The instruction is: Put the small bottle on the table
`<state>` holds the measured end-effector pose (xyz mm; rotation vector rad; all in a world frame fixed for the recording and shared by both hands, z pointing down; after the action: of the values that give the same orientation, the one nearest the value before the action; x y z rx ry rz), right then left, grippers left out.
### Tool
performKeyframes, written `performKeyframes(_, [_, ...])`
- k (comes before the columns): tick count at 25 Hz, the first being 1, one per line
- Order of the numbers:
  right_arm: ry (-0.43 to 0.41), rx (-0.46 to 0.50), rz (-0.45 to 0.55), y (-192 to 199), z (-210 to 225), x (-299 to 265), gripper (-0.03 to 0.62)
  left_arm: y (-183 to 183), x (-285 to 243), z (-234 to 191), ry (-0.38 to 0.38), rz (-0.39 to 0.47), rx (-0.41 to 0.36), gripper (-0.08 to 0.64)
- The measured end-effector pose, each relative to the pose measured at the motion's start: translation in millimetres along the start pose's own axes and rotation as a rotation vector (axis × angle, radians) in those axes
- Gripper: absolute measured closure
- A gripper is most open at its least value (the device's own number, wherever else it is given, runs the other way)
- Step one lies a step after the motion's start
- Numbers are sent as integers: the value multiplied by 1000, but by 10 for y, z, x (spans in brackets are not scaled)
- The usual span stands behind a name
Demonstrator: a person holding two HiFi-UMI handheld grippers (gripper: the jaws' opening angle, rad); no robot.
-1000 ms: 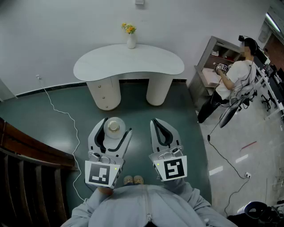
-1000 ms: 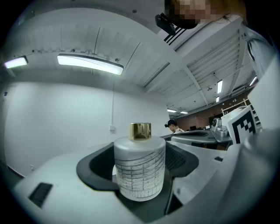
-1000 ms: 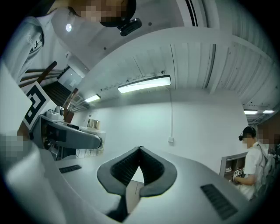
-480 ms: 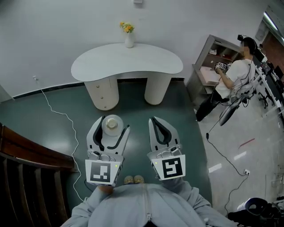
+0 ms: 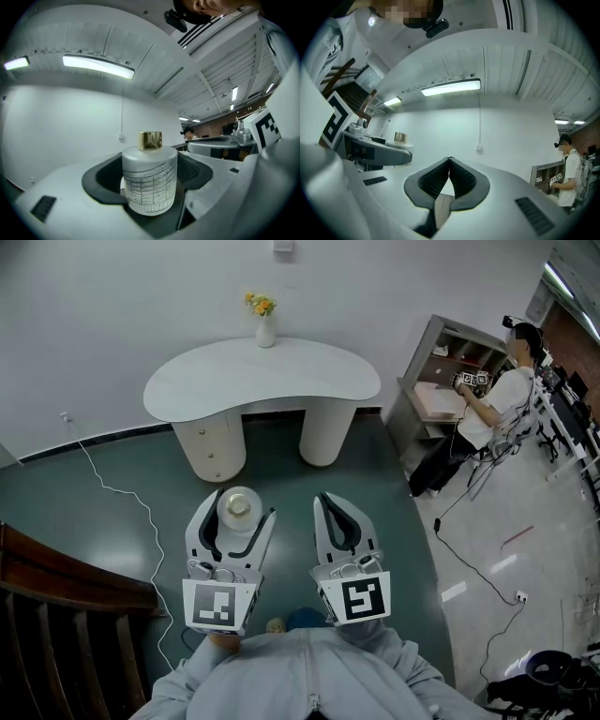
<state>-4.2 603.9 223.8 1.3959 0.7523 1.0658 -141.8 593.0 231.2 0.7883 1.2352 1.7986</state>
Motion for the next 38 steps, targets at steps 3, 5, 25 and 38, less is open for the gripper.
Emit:
performKeyframes(3, [3,6,-11,43,38,-55,566,41,-54,-24,4,-17,8,229])
performKeyframes(5, [1,-8,-10,55,44,-122,566,70,-95,-47,5,-14,10,229])
performKeyframes(25, [-83,-24,-35,355,1243,-1626,566,366,-1866,-367,-52,-22,19,229])
performKeyframes(38, [-139,-40,-54,508,1968,-2330,566,489,-2795,-422,-95,-42,24,229])
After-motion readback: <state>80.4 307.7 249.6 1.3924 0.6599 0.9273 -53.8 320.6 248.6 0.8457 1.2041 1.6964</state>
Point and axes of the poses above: the fingertips, and each gripper's own axes: x backward along the fingers, z to its right, y out of its underside, the point moved 4 cm from there along x, backward along the fingers, and after that the axes turned 14 degrees about -x, right-handed, at the moved point
